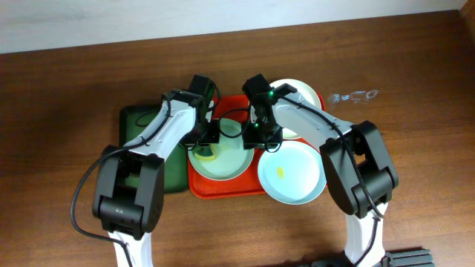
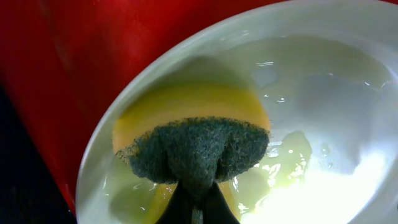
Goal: Clean dirty plates on tray and stack at the side
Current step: 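Scrub the pale green plate with the sponge in the left gripper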
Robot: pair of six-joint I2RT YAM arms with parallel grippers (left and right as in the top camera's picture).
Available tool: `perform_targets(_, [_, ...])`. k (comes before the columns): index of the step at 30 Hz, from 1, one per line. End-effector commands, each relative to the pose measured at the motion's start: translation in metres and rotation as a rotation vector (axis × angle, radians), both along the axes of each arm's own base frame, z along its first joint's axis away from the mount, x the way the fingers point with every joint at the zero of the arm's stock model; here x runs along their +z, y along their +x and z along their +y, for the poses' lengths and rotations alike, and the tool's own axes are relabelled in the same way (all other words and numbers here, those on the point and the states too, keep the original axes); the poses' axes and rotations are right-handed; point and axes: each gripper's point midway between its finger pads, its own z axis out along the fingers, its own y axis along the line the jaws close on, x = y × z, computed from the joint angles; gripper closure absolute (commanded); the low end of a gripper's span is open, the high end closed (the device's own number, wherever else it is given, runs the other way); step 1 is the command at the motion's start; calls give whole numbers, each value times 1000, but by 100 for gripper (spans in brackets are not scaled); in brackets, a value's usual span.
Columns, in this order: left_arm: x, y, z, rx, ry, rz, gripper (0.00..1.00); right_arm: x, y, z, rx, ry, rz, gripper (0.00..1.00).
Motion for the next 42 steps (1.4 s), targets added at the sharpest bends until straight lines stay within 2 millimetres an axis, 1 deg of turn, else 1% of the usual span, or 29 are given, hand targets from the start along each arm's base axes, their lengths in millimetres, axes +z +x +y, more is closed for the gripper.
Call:
perform_targets(1, [-28, -24, 1, 1, 26, 86, 100, -1, -4, 5, 15, 10, 8, 65])
perform_targets(2, [-35, -30, 0, -7, 30, 96, 100, -1, -4, 5, 15, 10, 6, 90])
perform_targets(3, [-41, -37, 0, -16, 36, 108, 100, -1, -3, 5, 15, 12, 3, 96])
perform_targets(4, [-48, -48, -3, -34, 42, 134, 100, 0, -1, 8, 16, 23, -3, 96])
perform_targets(5, [-50, -57, -9, -46, 24, 160, 100, 1, 0, 12, 18, 46, -5, 96])
perform_targets(6, [-48, -63, -17, -75, -19, 184, 100, 2, 0, 15, 20, 65, -6, 96])
perform_targets(7, [-41, -66, -28, -94, -81, 202, 100, 4, 2, 18, 21, 84, -12, 96])
perform_targets(9, [-22, -60, -34, -93, -121, 174, 100, 4, 4, 19, 18, 87, -20, 96])
perform_targets(11, [-6, -46, -28, -78, -96, 102, 100, 4, 4, 19, 18, 87, -18, 96])
perform_targets(12, [1, -38, -19, -70, -54, 58, 100, 4, 4, 19, 18, 87, -19, 89])
perform_targets(13, [3, -35, -11, -66, -5, 36, 100, 4, 4, 19, 18, 87, -19, 60])
perform_targets(15, [1, -37, 4, -61, 74, 33, 100, 4, 4, 19, 18, 87, -18, 54])
perform_targets(16, [1, -33, 13, -58, 127, 11, 100, 4, 4, 19, 18, 86, -19, 55])
perform_targets(17, [1, -28, 18, -50, 161, -13, 100, 4, 4, 19, 18, 86, -19, 60])
perform_targets(18, [2, -21, 24, -41, 188, -41, 100, 4, 4, 19, 19, 86, -19, 81])
perform_targets(19, [3, -18, 26, -36, 198, -52, 100, 4, 4, 19, 19, 86, -19, 96])
perform_targets(22, [3, -17, 28, -23, 202, -53, 100, 4, 4, 19, 19, 86, -19, 96])
perform_targets(25, [-6, -26, 27, 3, 195, -28, 100, 4, 4, 19, 19, 86, -19, 96])
perform_targets(27, [-9, -33, 13, -6, 115, 9, 100, 4, 4, 19, 19, 86, -19, 96])
perform_targets(28, [-7, -38, -5, -31, 16, 42, 100, 4, 4, 19, 19, 86, -20, 96])
perform_targets(29, [-1, -40, -23, -56, -79, 63, 100, 4, 4, 19, 19, 87, -21, 96])
perform_targets(30, [8, -37, -29, -57, -115, 57, 100, 4, 5, 19, 19, 88, -22, 96])
perform_targets(32, [33, -22, -32, -53, -146, -7, 100, 4, 5, 19, 19, 88, -23, 96])
perform_targets(34, [63, -5, -20, -30, -122, -112, 100, 4, 5, 19, 19, 88, -23, 96])
perform_targets(35, [74, 4, -7, -11, -61, -176, 100, 4, 5, 19, 19, 88, -23, 96])
perform_targets(36, [77, 7, 1, -1, -13, -203, 100, 4, 5, 19, 19, 88, -23, 96])
perform_targets(38, [69, 8, 7, 2, 27, -204, 100, 4, 5, 19, 19, 88, -23, 96])
perform_targets(40, [52, 11, 11, 2, 73, -212, 100, 4, 5, 19, 19, 88, -23, 96])
perform_targets(42, [31, 13, 9, -3, 84, -187, 100, 4, 5, 19, 19, 88, -23, 96])
